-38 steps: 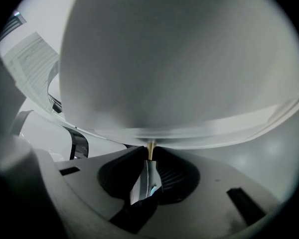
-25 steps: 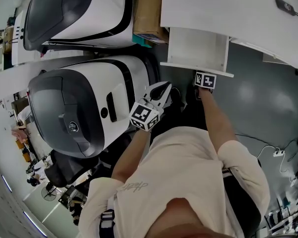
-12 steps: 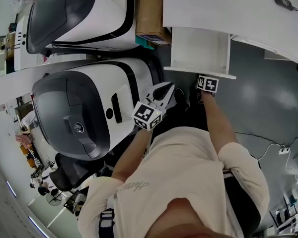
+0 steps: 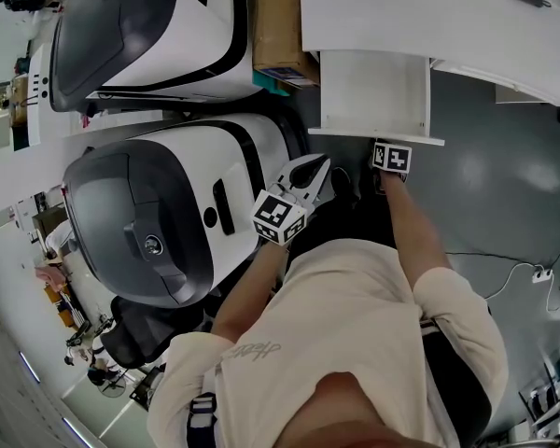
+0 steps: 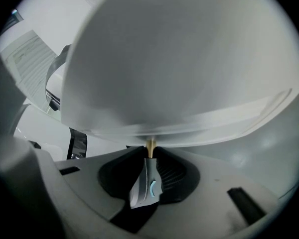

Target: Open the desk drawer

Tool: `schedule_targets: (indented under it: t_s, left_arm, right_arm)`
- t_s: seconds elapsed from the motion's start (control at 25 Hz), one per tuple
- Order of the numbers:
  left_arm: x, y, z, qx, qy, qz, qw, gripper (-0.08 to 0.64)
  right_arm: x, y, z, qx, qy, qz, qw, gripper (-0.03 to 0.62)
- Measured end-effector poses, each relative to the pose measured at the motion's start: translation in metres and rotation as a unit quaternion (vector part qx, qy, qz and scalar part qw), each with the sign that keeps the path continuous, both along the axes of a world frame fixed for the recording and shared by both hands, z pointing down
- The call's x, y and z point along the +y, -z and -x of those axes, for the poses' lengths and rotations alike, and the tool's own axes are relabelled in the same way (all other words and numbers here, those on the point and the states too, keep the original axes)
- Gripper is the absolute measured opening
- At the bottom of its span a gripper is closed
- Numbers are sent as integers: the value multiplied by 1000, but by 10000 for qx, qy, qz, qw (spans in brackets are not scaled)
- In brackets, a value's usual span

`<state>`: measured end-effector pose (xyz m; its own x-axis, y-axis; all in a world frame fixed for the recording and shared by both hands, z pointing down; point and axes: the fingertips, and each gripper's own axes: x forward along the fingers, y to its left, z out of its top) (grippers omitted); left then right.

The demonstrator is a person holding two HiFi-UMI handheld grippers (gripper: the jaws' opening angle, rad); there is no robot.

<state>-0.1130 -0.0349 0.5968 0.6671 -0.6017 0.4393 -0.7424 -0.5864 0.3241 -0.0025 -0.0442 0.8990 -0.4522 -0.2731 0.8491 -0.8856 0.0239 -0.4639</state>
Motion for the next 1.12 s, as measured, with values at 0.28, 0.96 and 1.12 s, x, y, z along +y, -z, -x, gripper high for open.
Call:
schedule_targets:
  t_s: [0.28,0.96,1.12]
  left_arm:
    - [15,0,7,49,-127,10,9999,0]
    - [26,26,44,156,-450,-475,9977,0]
    - [23,32,37,273,-546,-529,9967,0]
  right_arm:
    - [19,16,1,62,216,-258,9994,127]
    - [49,204,7,-436,-69,-2009,9786,-5]
    - [56,253,14,-528,233,-2524,9659,-6]
